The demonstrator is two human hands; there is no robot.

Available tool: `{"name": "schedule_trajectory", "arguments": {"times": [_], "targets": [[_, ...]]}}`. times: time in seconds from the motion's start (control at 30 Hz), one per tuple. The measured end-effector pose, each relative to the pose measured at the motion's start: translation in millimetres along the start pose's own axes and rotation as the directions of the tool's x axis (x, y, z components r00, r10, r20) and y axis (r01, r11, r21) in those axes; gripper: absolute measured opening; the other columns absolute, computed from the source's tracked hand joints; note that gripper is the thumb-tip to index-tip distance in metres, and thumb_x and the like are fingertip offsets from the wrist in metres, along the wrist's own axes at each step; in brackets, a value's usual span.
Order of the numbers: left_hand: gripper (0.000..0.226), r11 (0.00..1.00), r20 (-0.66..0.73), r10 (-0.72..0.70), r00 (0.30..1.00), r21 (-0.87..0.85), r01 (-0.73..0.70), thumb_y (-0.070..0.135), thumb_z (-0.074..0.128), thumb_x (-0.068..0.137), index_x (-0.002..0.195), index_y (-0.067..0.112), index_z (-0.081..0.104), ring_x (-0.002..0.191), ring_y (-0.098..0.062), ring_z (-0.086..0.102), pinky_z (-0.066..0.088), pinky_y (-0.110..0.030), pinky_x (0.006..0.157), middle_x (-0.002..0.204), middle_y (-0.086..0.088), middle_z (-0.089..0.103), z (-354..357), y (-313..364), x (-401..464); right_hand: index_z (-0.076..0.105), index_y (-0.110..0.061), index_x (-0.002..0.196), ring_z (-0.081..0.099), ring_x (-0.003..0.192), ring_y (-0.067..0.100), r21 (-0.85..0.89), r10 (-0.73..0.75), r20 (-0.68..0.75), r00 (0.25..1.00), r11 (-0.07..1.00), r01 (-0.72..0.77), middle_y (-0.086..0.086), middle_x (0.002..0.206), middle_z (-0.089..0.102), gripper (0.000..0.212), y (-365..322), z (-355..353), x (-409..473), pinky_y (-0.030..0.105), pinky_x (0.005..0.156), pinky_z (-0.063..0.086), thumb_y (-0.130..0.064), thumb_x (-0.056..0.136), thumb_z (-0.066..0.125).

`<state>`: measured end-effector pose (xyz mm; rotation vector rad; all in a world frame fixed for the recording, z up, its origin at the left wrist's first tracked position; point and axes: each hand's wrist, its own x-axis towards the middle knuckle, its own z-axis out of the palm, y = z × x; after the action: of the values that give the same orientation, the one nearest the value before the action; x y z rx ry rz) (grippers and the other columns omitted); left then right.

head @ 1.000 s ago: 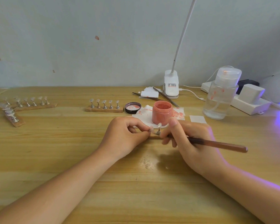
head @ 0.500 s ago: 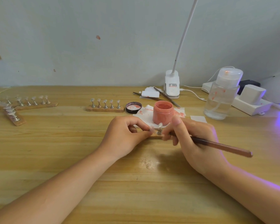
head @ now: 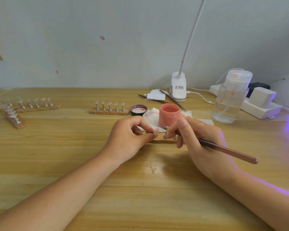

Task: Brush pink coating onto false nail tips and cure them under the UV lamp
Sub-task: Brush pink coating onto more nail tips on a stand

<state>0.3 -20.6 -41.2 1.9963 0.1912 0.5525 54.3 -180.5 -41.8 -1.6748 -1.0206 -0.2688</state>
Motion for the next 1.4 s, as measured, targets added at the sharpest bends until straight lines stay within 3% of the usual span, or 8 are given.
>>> {"name": "schedule_trajectory", "arguments": {"times": [0.17, 0.53, 0.67, 0.8, 1.03, 1.17, 1.3, 1.4], "targets": [[0.024, 1.0, 0.01, -0.006, 1.0, -0.017, 0.006, 0.014, 0.079, 0.068, 0.056, 0.024, 0.061, 0.053, -0.005, 0.041, 0.033, -0.012, 0.05, 0.065, -0.017, 0.057, -0.1, -0.2, -0.2, 0.064, -0.021, 0.064, 0.053, 0.049, 0.005, 0.047, 0.007, 0.025, 1.0, 0.999, -0.008, -0.005, 0.057, 0.062, 0.041, 0.2, 0.4, -2.4, 0.014, 0.052, 0.041, -0.04, 0.09, 0.039], [0.025, 1.0, -0.002, 0.006, 1.0, -0.003, -0.006, 0.013, 0.079, 0.067, 0.056, 0.025, 0.061, 0.053, -0.008, 0.039, 0.031, -0.013, 0.049, 0.063, -0.015, 0.053, 0.2, -0.5, 0.1, 0.067, -0.015, 0.069, 0.056, 0.059, -0.005, -0.006, -0.022, 0.048, 0.999, 1.0, 0.023, -0.021, 0.057, 0.056, 0.037, -0.8, 0.7, -0.4, 0.007, 0.058, 0.037, -0.033, 0.094, 0.046], [0.026, 1.0, -0.008, 0.017, 1.0, 0.004, -0.017, 0.015, 0.079, 0.067, 0.053, 0.026, 0.06, 0.054, -0.01, 0.039, 0.031, -0.017, 0.05, 0.066, -0.024, 0.056, 0.6, -0.3, 0.0, 0.067, -0.017, 0.066, 0.056, 0.054, -0.005, 0.005, -0.034, 0.084, 0.996, 0.999, 0.033, -0.015, 0.057, 0.06, 0.038, -1.5, 1.4, -2.3, 0.005, 0.056, 0.037, -0.034, 0.093, 0.047], [0.026, 1.0, -0.015, 0.012, 1.0, 0.003, -0.012, 0.014, 0.079, 0.067, 0.053, 0.026, 0.06, 0.052, -0.008, 0.038, 0.03, -0.013, 0.048, 0.059, -0.011, 0.051, 0.9, -1.1, 0.2, 0.065, -0.022, 0.069, 0.057, 0.058, -0.006, 0.002, -0.014, 0.052, 0.999, 1.0, 0.014, -0.021, 0.056, 0.057, 0.032, -1.3, 1.0, -0.3, 0.006, 0.058, 0.037, -0.03, 0.093, 0.045], [0.027, 1.0, -0.019, 0.016, 1.0, 0.001, -0.016, 0.014, 0.079, 0.067, 0.053, 0.026, 0.06, 0.051, -0.006, 0.038, 0.03, -0.01, 0.047, 0.058, -0.01, 0.051, 1.0, -1.5, 0.1, 0.062, -0.024, 0.068, 0.057, 0.059, -0.006, -0.031, -0.01, 0.045, 0.999, 0.999, 0.012, -0.023, 0.055, 0.055, 0.031, -1.8, 0.7, 0.5, 0.005, 0.057, 0.036, -0.033, 0.092, 0.045], [0.026, 1.0, -0.009, 0.024, 1.0, 0.002, -0.024, 0.014, 0.079, 0.067, 0.054, 0.026, 0.06, 0.052, -0.007, 0.038, 0.031, -0.012, 0.048, 0.06, -0.011, 0.052, 0.9, -1.2, 0.3, 0.065, -0.02, 0.063, 0.056, 0.052, -0.001, -0.002, -0.02, 0.078, 0.997, 1.0, 0.02, -0.008, 0.056, 0.062, 0.037, -1.6, 1.1, -2.3, 0.008, 0.053, 0.039, -0.037, 0.092, 0.048], [0.027, 1.0, -0.018, 0.02, 1.0, 0.013, -0.02, 0.013, 0.08, 0.066, 0.053, 0.027, 0.06, 0.051, -0.006, 0.038, 0.03, -0.01, 0.046, 0.059, -0.009, 0.051, 1.2, -1.8, 0.9, 0.064, -0.023, 0.068, 0.057, 0.059, -0.005, -0.046, 0.001, 0.023, 1.0, 0.999, 0.0, -0.023, 0.056, 0.057, 0.032, -1.5, 0.4, 0.3, 0.006, 0.057, 0.037, -0.037, 0.092, 0.047], [0.027, 1.0, -0.012, 0.016, 1.0, 0.013, -0.016, 0.013, 0.079, 0.066, 0.054, 0.026, 0.06, 0.052, -0.007, 0.038, 0.03, -0.013, 0.048, 0.061, -0.012, 0.051, 1.3, -1.4, 0.7, 0.066, -0.021, 0.064, 0.056, 0.054, -0.003, -0.034, 0.014, 0.055, 0.998, 0.999, -0.012, -0.01, 0.056, 0.063, 0.036, 0.9, 1.5, -1.4, 0.007, 0.055, 0.038, -0.037, 0.092, 0.048]]}}
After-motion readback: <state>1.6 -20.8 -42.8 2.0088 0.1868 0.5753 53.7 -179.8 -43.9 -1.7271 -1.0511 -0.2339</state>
